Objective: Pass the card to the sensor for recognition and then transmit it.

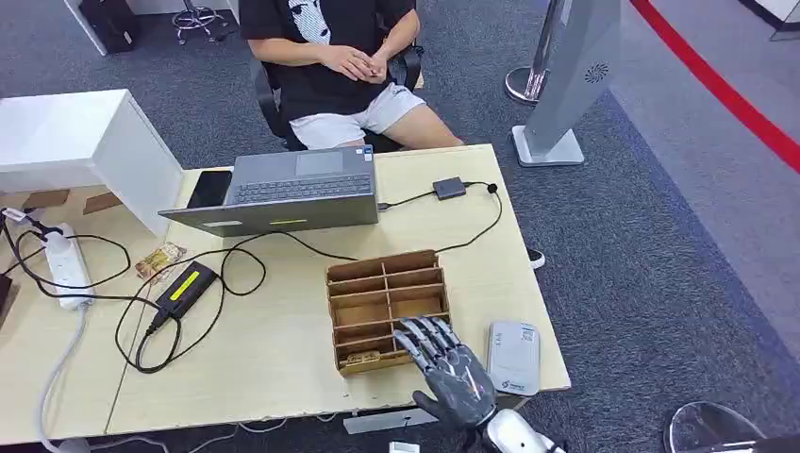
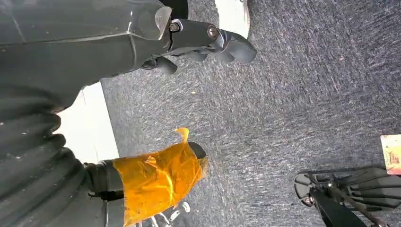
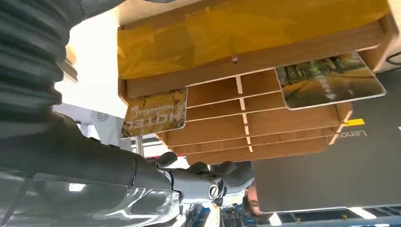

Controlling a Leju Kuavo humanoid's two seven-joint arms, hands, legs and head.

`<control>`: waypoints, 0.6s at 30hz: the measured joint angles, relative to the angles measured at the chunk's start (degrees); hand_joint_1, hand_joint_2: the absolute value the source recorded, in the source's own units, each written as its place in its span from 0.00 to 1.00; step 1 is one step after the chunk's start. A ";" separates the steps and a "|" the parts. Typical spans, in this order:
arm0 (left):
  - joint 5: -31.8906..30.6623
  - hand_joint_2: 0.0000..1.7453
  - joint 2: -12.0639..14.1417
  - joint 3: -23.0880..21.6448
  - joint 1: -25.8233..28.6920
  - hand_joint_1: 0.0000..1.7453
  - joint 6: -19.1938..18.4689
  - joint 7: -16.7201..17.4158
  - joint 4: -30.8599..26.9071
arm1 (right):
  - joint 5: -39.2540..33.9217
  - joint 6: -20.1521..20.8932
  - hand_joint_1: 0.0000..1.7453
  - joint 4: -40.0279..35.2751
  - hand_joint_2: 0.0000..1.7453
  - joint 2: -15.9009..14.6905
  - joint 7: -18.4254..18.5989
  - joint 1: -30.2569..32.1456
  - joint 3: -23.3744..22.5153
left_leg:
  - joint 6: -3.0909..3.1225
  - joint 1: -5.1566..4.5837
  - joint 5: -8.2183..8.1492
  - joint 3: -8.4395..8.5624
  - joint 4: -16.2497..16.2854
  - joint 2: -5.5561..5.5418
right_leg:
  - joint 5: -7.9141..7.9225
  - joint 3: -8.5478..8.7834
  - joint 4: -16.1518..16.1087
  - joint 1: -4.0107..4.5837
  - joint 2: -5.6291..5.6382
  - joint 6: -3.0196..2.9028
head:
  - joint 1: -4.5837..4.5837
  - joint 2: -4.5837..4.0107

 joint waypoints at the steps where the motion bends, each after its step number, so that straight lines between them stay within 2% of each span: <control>1: 0.00 1.00 0.00 0.00 0.00 0.00 0.00 0.00 0.00 | 0.04 -0.09 0.00 0.07 1.00 0.00 0.17 -0.02 -0.11 | 0.00 0.00 0.00 0.00 0.00 0.00 | 0.00 0.00 0.00 0.00 0.00 0.00 | 0.00 0.02; 11: 0.00 1.00 0.00 0.00 -0.01 0.00 0.07 0.28 0.00 | 1.22 -0.87 0.00 -0.09 1.00 0.02 0.94 -0.08 -1.73 | 0.00 0.00 0.00 0.00 0.00 0.00 | 0.00 0.00 0.00 0.00 0.00 0.00 | 0.00 0.00; 18: -0.07 1.00 0.02 -0.07 -0.03 0.00 0.15 0.42 0.00 | 5.75 -1.97 0.00 -0.44 1.00 0.02 3.39 -0.08 -2.73 | 0.00 0.00 0.00 0.00 0.00 0.00 | 0.00 0.00 0.00 0.00 0.00 0.00 | 0.00 0.00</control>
